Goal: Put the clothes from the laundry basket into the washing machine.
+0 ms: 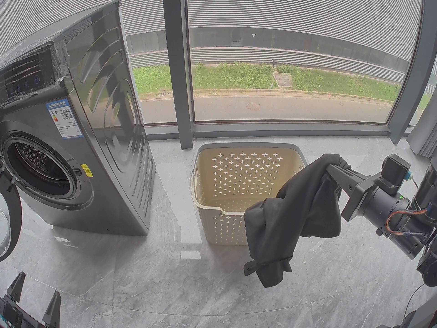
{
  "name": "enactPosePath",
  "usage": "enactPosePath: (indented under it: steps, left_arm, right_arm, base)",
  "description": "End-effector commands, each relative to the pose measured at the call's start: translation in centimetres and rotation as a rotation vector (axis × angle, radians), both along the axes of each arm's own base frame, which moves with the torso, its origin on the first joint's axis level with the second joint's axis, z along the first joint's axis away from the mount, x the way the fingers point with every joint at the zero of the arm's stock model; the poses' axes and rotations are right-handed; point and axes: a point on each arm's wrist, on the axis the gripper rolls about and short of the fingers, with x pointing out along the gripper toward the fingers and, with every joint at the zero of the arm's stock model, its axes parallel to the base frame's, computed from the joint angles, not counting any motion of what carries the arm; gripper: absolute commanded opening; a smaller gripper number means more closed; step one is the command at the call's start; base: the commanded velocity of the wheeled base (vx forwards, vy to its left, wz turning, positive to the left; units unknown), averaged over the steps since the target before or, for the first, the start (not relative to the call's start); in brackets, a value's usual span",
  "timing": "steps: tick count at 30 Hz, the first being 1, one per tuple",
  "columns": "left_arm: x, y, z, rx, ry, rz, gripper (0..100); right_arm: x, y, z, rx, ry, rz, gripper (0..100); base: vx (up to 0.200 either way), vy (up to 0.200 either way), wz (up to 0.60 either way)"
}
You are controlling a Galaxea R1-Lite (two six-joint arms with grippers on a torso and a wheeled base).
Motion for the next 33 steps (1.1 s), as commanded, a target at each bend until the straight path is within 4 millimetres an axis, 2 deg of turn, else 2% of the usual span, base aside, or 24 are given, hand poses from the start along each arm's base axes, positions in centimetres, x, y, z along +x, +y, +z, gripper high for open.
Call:
enactPosePath:
  steps: [1,6,16,19,28,33]
  left_arm:
    - [0.0,0.0,-0.5,-0.003,0.0,0.0,100]
    - [0.0,0.0,-0.5,-0.01,0.0,0.002,100]
    - [0.0,0.0,-0.5,-0.006,0.001,0.0,100]
    - [0.0,0.0,-0.5,-0.001,0.001,-0.001,100]
    - [0.0,0.0,-0.5,0.0,0.0,-0.001,100]
    - [0.0,0.0,-0.5,0.0,0.001,-0.001,100]
  right_arm:
    - [-0.1,-0.2,-0.1,-0.003,0.006,-0.013,0]
    - [-0.4,-0.2,-0.6,-0.011,0.018,-0.018,0]
    - [-1.4,-1.2,0.5,0.025,-0.019,-0.017,0]
    - [-2.2,-1.9,0.0,0.02,-0.008,-0.019,0]
    - [-2.5,-2.0,-0.3,0.013,0.002,-0.017,0]
    - [-2.6,-2.1,-0.2,0.017,-0.004,-0.017,0]
  base:
    - [0.0,0.0,0.0]
    - [0.0,0.0,0.0]
    - [0.0,0.0,0.0]
    - [0.0,0.0,0.0]
    - [0.0,0.0,0.0]
    - [0.0,0.2,0.0]
